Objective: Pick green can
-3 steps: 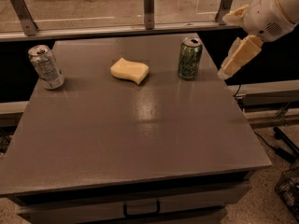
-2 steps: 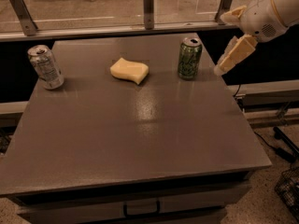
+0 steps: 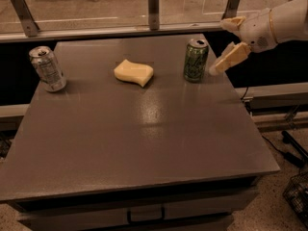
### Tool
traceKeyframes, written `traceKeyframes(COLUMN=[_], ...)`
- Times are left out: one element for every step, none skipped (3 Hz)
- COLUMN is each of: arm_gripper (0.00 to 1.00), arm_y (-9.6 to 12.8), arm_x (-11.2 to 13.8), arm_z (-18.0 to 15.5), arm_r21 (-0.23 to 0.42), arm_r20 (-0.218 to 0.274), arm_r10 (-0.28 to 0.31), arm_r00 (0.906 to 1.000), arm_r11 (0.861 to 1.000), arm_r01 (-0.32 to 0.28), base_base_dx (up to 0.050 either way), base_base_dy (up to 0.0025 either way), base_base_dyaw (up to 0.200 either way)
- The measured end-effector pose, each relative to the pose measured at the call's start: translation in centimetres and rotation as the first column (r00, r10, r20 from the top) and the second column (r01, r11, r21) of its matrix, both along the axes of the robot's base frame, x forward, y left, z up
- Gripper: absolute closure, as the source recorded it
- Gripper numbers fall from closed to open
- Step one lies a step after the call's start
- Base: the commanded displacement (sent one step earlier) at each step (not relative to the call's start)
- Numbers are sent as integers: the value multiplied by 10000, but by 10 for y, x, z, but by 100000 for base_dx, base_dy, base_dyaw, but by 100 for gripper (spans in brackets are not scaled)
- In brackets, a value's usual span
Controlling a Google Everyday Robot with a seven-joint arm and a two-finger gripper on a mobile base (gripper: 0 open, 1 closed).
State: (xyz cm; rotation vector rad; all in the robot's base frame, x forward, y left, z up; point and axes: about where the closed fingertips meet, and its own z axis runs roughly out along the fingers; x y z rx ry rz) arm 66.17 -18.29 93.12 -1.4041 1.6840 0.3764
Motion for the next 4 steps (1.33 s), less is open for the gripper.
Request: traceKeyframes(arm_gripper=[0, 0, 0, 18], arm_y=[12, 25, 38, 43], arm_x=[11, 18, 24, 28], arm_z=[-15, -29, -39, -50], arm_r21=[1092, 1776, 2254, 2522], arm_r20=[-80, -210, -307, -412], arm_r10=[254, 559, 817, 952], arm_r00=[9996, 9982, 9962, 9946], arm_r11=[9937, 9828, 9715, 9642], arm_r01=[-244, -513, -728, -819], base_base_dx=[0, 0, 0, 0], base_base_dy=[0, 0, 0, 0], base_base_dyaw=[0, 0, 0, 0])
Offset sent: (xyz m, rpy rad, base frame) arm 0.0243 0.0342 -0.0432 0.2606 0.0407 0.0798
